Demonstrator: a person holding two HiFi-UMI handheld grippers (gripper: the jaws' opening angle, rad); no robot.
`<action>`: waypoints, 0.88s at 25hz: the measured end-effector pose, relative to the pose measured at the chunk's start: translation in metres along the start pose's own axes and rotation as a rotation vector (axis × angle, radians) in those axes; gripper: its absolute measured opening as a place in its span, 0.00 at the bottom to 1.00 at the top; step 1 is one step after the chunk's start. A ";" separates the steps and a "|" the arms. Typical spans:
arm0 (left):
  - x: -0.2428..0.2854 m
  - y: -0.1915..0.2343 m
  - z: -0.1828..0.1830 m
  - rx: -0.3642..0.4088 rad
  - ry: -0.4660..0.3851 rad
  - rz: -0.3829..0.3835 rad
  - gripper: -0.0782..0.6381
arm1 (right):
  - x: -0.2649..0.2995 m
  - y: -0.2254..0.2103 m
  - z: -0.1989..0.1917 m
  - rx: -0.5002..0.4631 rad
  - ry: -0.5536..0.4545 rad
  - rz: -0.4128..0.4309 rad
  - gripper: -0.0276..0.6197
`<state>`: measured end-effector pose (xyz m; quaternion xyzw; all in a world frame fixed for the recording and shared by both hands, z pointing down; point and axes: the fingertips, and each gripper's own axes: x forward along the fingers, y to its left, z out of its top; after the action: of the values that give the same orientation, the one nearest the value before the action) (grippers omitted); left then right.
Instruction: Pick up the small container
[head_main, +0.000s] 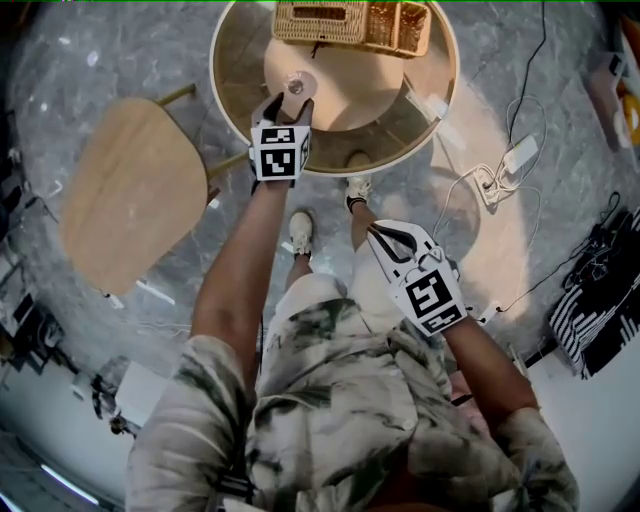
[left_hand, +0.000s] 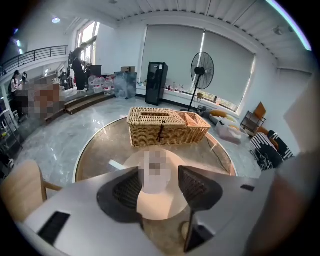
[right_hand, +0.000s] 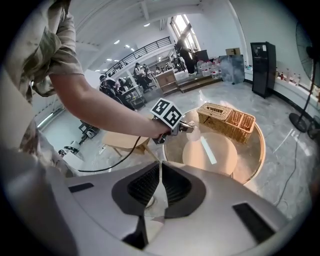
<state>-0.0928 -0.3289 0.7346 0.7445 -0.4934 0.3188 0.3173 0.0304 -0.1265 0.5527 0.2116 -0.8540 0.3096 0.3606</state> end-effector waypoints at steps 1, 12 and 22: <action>0.004 0.002 0.000 -0.001 -0.004 0.009 0.45 | 0.002 -0.003 0.000 0.001 0.004 0.004 0.10; 0.039 0.015 0.010 -0.007 -0.062 0.085 0.43 | 0.016 -0.041 -0.017 0.017 0.064 0.020 0.10; 0.048 0.014 0.019 -0.016 -0.140 0.104 0.36 | 0.024 -0.048 -0.031 0.023 0.100 0.041 0.10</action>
<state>-0.0883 -0.3739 0.7637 0.7358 -0.5549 0.2778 0.2710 0.0577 -0.1437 0.6060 0.1826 -0.8354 0.3370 0.3940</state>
